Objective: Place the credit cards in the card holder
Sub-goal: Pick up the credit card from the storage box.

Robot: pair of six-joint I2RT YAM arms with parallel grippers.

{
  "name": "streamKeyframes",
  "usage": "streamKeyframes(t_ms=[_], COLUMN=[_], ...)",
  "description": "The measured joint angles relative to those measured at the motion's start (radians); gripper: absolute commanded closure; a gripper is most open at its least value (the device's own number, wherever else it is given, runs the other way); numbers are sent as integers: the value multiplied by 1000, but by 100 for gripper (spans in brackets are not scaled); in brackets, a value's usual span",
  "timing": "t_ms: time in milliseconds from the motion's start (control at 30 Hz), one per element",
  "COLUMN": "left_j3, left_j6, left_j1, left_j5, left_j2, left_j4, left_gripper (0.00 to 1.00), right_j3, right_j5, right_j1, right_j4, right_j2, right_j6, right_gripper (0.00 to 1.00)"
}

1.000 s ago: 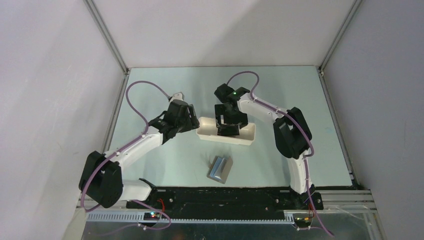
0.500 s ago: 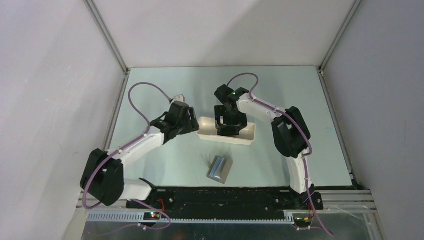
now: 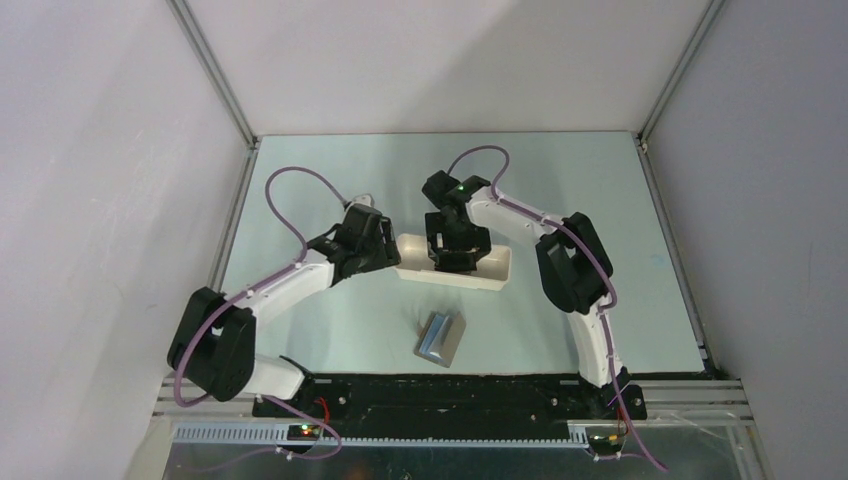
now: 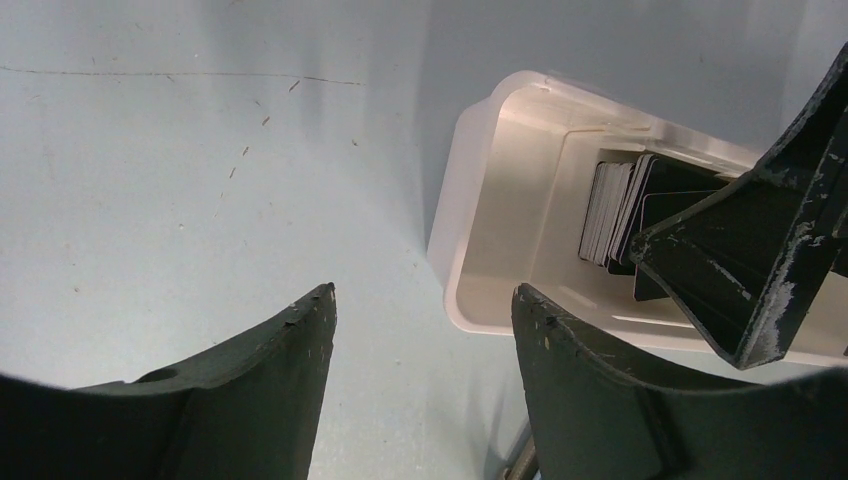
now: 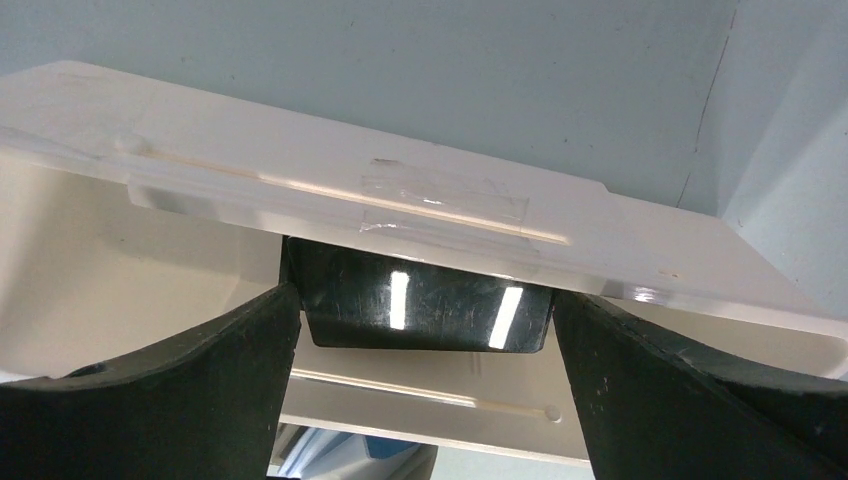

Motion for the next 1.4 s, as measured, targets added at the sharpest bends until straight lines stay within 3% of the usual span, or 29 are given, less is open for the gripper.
streamKeyframes(t_ms=[367, 600, 1400], left_j3=[0, 0, -2], left_j6=[0, 0, 0], left_j1=[0, 0, 0], left_j5=[12, 19, 22], left_j2=[13, 13, 13], left_j4=[0, 0, 0], left_gripper=[31, 31, 31], right_j3=[69, 97, 1], right_j5=[59, 93, 58], right_j1=[26, 39, -28], right_j4=[-47, -61, -37], right_j2=[43, 61, -16], right_j6=[0, -3, -10], right_gripper=[1, 12, 17])
